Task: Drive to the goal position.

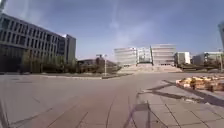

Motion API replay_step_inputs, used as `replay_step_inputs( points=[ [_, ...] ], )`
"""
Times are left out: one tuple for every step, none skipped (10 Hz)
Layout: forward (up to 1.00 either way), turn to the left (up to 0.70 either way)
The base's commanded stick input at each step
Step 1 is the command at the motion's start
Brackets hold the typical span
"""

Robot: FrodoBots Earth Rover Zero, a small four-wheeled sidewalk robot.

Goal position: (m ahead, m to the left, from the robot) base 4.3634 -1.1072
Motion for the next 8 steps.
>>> replay_step_inputs(
  points=[
    [0.70,0.00],
    [0.70,0.00],
    [0.70,0.00],
    [0.70,0.00],
    [0.70,0.00],
    [0.70,0.00],
    [0.70,0.00],
    [0.70,0.00]
  ],
)
